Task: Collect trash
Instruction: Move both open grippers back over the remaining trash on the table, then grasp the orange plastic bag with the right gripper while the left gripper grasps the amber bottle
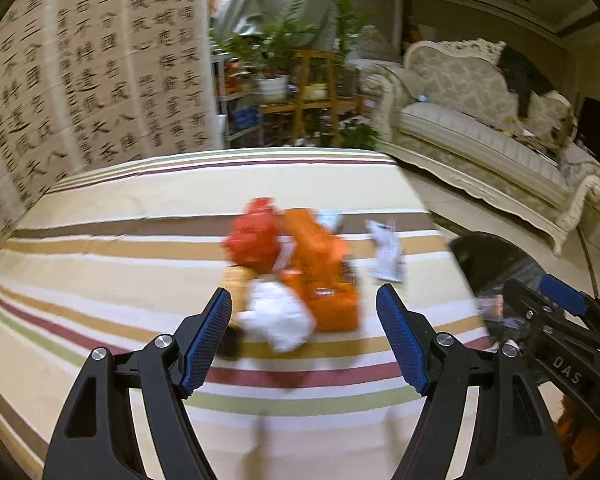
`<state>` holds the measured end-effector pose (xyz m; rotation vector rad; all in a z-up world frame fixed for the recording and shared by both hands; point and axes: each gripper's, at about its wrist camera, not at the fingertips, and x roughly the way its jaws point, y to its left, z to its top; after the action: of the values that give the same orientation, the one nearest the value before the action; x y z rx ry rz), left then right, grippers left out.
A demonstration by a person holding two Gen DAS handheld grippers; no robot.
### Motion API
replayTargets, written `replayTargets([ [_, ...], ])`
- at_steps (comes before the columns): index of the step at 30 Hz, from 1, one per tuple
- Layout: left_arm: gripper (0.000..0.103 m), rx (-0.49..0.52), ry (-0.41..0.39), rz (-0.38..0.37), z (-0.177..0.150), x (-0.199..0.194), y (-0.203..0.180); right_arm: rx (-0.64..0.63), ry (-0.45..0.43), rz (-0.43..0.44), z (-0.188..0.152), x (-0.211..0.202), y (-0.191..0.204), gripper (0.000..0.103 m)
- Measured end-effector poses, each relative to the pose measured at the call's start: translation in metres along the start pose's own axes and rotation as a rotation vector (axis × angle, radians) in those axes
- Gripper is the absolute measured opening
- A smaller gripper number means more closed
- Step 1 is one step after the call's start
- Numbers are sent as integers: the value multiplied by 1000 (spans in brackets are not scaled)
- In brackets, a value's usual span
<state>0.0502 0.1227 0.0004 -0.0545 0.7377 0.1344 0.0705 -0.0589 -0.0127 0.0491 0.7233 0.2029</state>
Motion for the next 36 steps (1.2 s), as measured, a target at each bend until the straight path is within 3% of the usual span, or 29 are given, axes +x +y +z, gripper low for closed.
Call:
replayTargets([
  [10,73,-99,3,103,-2,2,71,-125,18,107,7,10,80,62],
  [19,73,-135,24,132,-7,8,100,-196,46,161,11,27,127,60],
  [29,73,-146,42,100,-8,12,103,-220,109,162,10,51,143,34],
  [32,73,-144,46,91,-7,14,101,-230,98,157,10,50,145,31],
  [34,73,-143,47,83,-6,14,100,-225,90,162,11,47,143,21],
  [36,73,-138,46,76,-5,14,98,-221,77,159,13,41,141,21],
])
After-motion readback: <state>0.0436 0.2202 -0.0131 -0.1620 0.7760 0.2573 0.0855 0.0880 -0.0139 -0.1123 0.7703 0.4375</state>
